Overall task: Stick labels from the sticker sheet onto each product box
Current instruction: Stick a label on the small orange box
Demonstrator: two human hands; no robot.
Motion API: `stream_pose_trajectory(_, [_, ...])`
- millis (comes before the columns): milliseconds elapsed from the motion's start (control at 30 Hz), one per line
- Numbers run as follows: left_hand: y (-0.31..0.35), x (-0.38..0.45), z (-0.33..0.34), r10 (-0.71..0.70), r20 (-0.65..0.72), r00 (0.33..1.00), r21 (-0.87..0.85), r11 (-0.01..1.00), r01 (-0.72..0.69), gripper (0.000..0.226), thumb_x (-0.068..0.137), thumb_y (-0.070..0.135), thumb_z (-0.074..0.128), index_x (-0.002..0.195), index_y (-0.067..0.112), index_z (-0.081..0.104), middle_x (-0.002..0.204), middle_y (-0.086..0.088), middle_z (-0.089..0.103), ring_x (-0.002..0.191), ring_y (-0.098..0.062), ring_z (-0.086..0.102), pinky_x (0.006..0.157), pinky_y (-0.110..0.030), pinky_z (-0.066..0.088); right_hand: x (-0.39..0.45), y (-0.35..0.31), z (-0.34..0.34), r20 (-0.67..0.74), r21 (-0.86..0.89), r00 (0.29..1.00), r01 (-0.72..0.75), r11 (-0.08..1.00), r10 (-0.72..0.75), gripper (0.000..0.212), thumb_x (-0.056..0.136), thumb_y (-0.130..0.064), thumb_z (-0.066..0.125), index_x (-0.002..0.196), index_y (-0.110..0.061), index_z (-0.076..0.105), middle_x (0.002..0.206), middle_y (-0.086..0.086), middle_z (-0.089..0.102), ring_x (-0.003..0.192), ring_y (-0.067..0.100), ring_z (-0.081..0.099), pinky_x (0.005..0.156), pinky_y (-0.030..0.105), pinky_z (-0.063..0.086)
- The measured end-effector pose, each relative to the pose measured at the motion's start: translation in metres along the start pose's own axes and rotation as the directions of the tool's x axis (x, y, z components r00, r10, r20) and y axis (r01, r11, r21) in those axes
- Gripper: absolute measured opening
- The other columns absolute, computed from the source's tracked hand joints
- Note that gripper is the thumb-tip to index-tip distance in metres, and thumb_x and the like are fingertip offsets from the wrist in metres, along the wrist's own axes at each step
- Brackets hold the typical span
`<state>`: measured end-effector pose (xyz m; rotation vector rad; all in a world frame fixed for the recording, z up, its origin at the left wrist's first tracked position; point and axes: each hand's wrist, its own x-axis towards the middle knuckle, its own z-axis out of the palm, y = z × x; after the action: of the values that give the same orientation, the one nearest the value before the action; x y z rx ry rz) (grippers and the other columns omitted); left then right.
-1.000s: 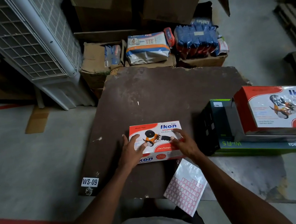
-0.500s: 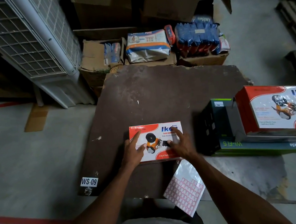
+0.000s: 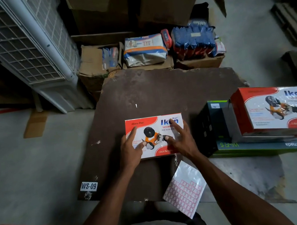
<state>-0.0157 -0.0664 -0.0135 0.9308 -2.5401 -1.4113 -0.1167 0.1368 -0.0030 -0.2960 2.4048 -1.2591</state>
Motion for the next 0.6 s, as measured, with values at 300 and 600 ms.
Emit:
stream_pose_trajectory(300, [0.085,0.008,-0.036,0.120,-0.074,0.990,-0.051,0.991,-0.123,0.070,0.090,0.031,0.075,0.151,0.042,0.041,0.134,-0.007,0.049,0.120,-0.026,0.056,0.084,-0.046,0.061,0.014,-0.067,-0.073,-0.128,-0.071,0.985,0.105,0.992,-0.114,0.069,0.080,-0.061,0.070,0.142,-0.060,0.040,0.161,-0.008,0.023,0.136,0.026,0.048,0.102,0.057,0.052])
stream_pose_trajectory(600, [0.205,-0.013,-0.023,0.280,-0.090,0.956,-0.110,0.951,-0.289,0.068,0.091,0.034,0.073,0.150,0.045,0.041,0.131,-0.003,0.053,0.114,-0.021,0.061,0.081,-0.037,0.062,-0.008,-0.099,-0.206,-0.221,-0.060,0.951,0.208,0.976,-0.216,0.059,0.093,-0.036,0.072,0.146,-0.046,0.048,0.154,0.001,0.035,0.130,0.026,0.052,0.096,0.051,0.058])
